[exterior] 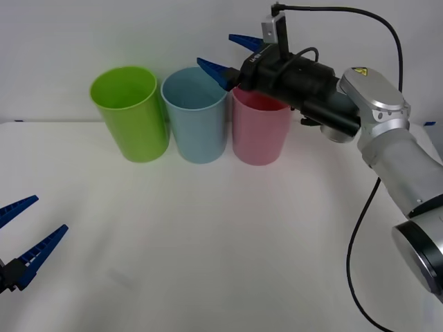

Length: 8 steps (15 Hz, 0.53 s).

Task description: Grasp the object on the table and drop it into the matching bin: aluminum can to the light blue bin, PET bottle to the pink bin.

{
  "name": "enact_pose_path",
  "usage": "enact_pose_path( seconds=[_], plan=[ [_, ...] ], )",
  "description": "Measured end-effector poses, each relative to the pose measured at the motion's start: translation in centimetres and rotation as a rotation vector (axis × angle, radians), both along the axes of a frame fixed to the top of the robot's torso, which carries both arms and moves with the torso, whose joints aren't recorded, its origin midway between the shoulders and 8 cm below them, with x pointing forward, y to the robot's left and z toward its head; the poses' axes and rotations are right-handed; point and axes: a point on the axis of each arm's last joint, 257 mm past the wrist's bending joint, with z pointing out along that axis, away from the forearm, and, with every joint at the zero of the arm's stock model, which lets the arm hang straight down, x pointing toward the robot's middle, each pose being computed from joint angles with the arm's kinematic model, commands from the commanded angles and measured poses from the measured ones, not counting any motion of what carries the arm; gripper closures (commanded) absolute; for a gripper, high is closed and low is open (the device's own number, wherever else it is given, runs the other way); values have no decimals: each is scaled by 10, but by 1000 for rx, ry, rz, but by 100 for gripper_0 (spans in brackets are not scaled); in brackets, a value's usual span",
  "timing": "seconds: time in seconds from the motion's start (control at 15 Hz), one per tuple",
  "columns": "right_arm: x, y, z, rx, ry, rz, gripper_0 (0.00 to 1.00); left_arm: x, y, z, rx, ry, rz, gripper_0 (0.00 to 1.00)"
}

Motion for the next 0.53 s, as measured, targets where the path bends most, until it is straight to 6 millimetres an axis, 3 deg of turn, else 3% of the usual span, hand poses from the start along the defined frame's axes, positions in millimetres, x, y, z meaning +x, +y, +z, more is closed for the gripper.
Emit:
enact_pose_path(
  seconds=[0.53],
  plan=[
    [-60,-67,-10,10,-59,4,0,0,0,0,0,0,0,0]
  ],
)
